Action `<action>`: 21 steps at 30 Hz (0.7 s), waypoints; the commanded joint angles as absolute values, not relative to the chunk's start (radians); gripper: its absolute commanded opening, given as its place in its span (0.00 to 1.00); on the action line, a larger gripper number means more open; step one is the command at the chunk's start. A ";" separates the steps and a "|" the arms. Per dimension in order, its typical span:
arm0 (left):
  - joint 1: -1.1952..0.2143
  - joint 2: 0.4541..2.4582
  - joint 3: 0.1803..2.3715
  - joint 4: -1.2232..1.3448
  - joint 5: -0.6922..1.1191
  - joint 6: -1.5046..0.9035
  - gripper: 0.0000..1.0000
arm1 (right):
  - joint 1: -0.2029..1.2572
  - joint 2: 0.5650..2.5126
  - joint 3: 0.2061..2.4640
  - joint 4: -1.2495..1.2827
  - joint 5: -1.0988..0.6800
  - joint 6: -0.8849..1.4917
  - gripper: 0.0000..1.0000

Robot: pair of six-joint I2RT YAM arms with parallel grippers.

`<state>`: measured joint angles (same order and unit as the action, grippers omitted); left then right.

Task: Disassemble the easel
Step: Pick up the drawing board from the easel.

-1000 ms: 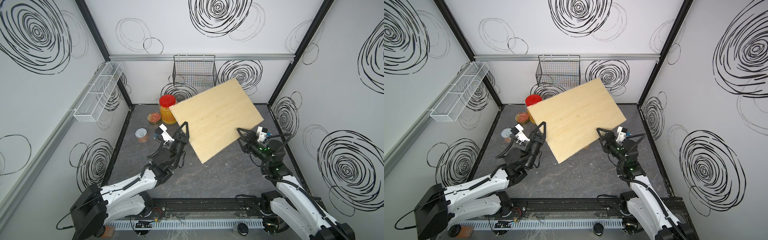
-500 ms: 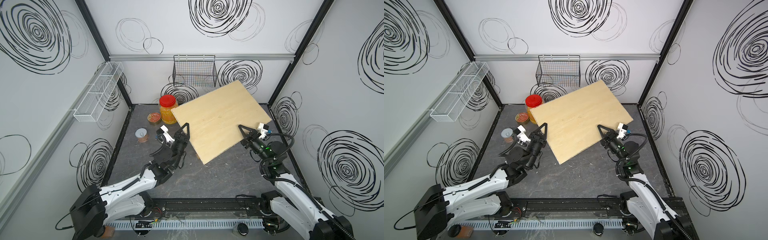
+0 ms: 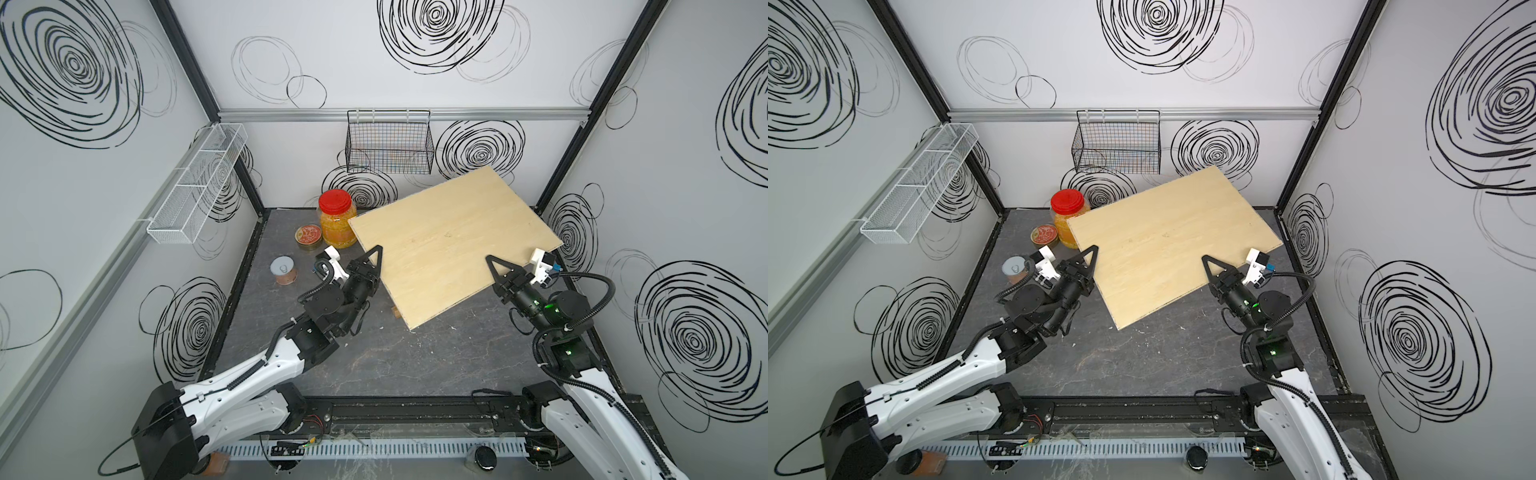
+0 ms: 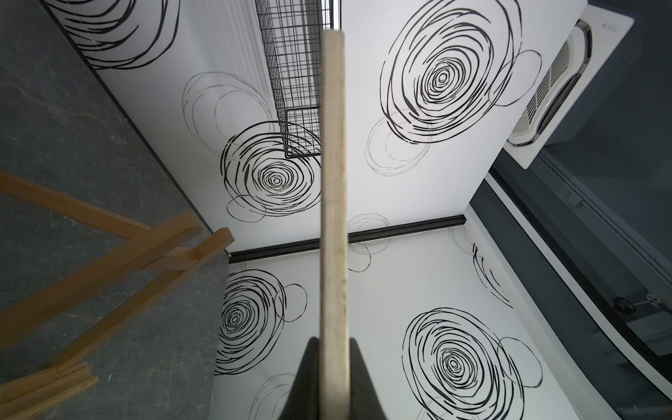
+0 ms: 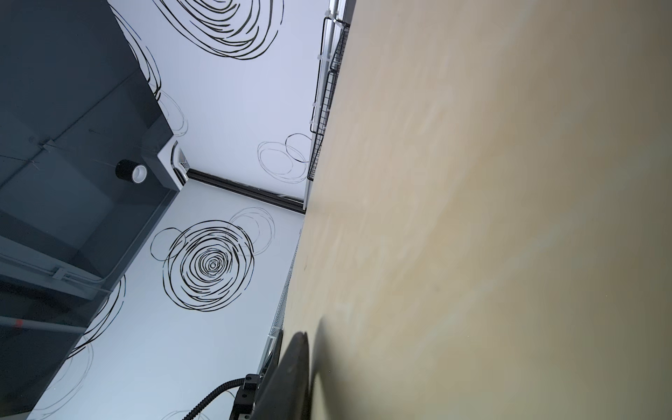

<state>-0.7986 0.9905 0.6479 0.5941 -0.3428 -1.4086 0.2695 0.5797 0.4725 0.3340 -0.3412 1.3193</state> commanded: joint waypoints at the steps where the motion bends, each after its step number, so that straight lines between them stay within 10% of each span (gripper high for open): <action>1: -0.802 0.976 0.729 0.795 -0.229 -1.402 0.05 | 0.267 0.510 0.541 0.276 -0.239 1.371 0.00; 21: -0.813 1.235 0.969 0.819 0.085 -1.315 0.64 | 0.265 0.374 0.689 0.072 -0.029 1.292 0.00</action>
<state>-0.7921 1.2488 0.9096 0.6895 -0.0051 -1.3556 0.2653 0.4038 0.6186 -0.0090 -0.0837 1.3796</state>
